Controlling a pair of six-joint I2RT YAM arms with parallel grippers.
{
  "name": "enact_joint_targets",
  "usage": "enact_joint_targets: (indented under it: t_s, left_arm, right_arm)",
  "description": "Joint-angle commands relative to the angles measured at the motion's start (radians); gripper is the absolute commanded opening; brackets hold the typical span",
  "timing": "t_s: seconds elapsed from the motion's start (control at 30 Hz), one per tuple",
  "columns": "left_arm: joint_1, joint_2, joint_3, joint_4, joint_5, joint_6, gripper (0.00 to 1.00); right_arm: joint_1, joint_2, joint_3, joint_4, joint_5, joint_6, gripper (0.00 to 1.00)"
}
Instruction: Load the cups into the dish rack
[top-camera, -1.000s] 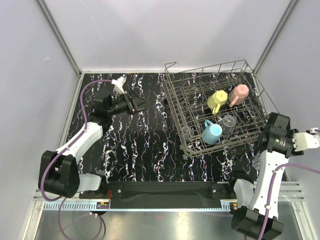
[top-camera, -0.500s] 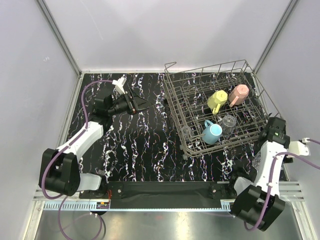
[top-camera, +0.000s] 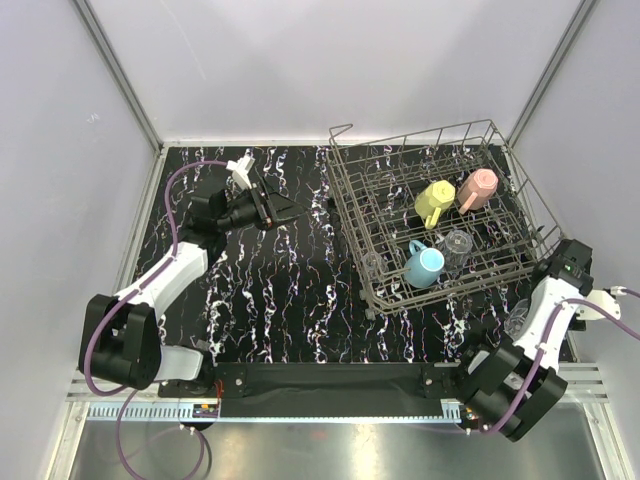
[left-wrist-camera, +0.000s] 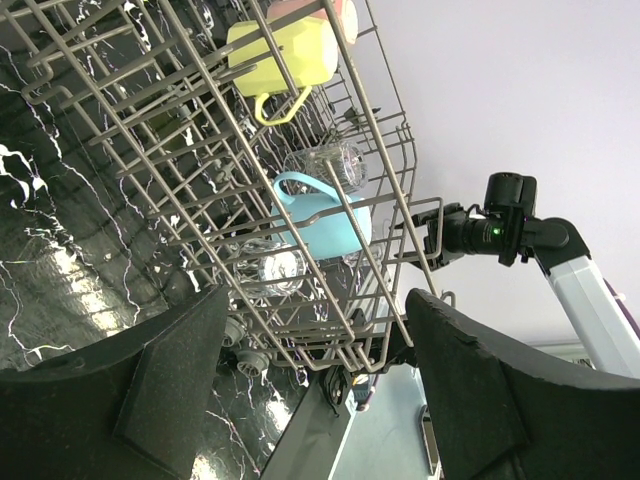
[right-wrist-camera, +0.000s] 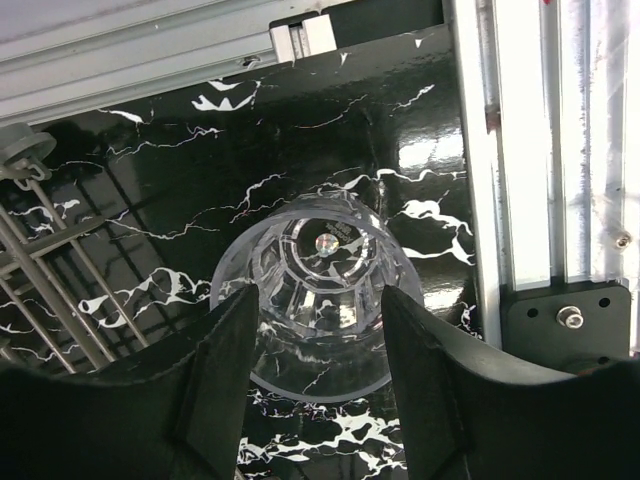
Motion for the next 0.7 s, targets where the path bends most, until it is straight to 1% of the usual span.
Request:
enact_joint_targets:
  t_s: [0.0, 0.13, 0.33, 0.47, 0.67]
  left_arm:
    - [-0.008, 0.004, 0.003, 0.047, 0.032, -0.002, 0.77]
    - [-0.008, 0.008, 0.003, 0.05, 0.035, -0.008, 0.77]
    - [-0.01, 0.013, 0.001, 0.055, 0.038, -0.011, 0.77]
    - [-0.008, 0.015, 0.0, 0.052, 0.036, -0.01, 0.77]
    - [-0.008, 0.018, 0.001, 0.052, 0.036, -0.01, 0.77]
  right_arm:
    - [-0.008, 0.004, 0.048, 0.041, -0.018, -0.012, 0.6]
    - [-0.01, 0.048, 0.064, 0.045, -0.018, 0.005, 0.59]
    - [-0.011, 0.104, 0.045, 0.094, -0.06, 0.034, 0.58]
    - [-0.011, 0.122, 0.021, 0.124, -0.098, 0.04, 0.5]
    - [-0.011, 0.11, -0.025, 0.15, -0.057, 0.026, 0.49]
